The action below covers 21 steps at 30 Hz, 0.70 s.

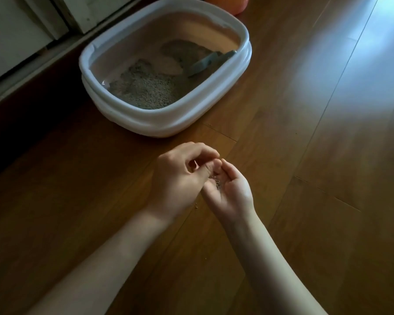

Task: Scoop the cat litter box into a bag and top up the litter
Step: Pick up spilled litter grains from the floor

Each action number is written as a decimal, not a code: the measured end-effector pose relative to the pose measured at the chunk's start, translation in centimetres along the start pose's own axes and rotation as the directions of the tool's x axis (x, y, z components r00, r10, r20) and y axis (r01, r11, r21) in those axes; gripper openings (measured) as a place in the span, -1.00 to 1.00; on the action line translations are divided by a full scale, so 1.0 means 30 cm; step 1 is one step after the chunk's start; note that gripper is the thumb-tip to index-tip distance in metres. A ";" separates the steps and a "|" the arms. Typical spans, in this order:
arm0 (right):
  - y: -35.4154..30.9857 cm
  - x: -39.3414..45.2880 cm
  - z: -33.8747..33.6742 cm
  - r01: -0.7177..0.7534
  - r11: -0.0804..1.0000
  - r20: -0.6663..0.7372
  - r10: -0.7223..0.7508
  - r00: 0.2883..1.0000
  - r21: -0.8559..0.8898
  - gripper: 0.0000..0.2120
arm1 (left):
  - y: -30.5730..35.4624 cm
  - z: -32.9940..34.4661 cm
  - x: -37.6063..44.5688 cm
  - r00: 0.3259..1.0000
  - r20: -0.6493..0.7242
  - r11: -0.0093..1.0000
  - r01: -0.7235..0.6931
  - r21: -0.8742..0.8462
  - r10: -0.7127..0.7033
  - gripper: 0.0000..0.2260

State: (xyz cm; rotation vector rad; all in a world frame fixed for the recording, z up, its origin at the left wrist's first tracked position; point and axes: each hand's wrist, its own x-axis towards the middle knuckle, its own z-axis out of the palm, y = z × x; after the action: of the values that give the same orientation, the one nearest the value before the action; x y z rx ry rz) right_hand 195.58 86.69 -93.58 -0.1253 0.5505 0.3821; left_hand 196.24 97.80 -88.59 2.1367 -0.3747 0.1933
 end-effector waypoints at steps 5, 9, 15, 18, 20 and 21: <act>-0.052 -0.142 0.214 -0.012 1.000 -0.029 0.012 1.000 -0.010 -0.57 | 0.202 -0.112 0.050 0.952 0.019 0.889 0.294 -0.350 -0.307 -0.86; -0.132 -0.300 0.469 0.029 1.000 -0.073 -0.029 0.997 -0.007 -0.54 | 0.420 -0.259 0.118 0.849 0.172 0.643 0.496 -0.583 -0.500 -0.78; -0.222 -0.624 0.999 0.117 0.987 -0.081 -0.108 0.991 0.109 -0.55 | 0.860 -0.607 0.292 0.667 0.352 0.021 0.483 -0.875 -0.656 -0.59; -0.253 -0.804 1.332 0.126 0.988 -0.067 -0.120 0.990 0.088 -0.56 | 1.131 -0.796 0.426 0.652 0.388 -0.184 0.360 -0.914 -0.651 -0.55; -0.257 -0.946 1.575 0.138 0.989 -0.083 -0.133 0.988 0.052 -0.55 | 1.345 -0.934 0.520 0.655 0.400 -0.242 0.322 -0.915 -0.642 -0.54; -0.253 -1.020 1.690 0.146 0.989 -0.080 -0.143 0.986 0.032 -0.54 | 1.452 -0.999 0.564 0.659 0.407 -0.260 0.314 -0.913 -0.633 -0.53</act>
State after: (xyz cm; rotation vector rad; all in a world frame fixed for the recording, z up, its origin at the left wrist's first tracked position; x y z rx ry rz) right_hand 199.15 80.90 -34.28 -0.1437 0.6213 0.2261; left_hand 197.57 96.58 -33.09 0.5165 0.5198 -0.2893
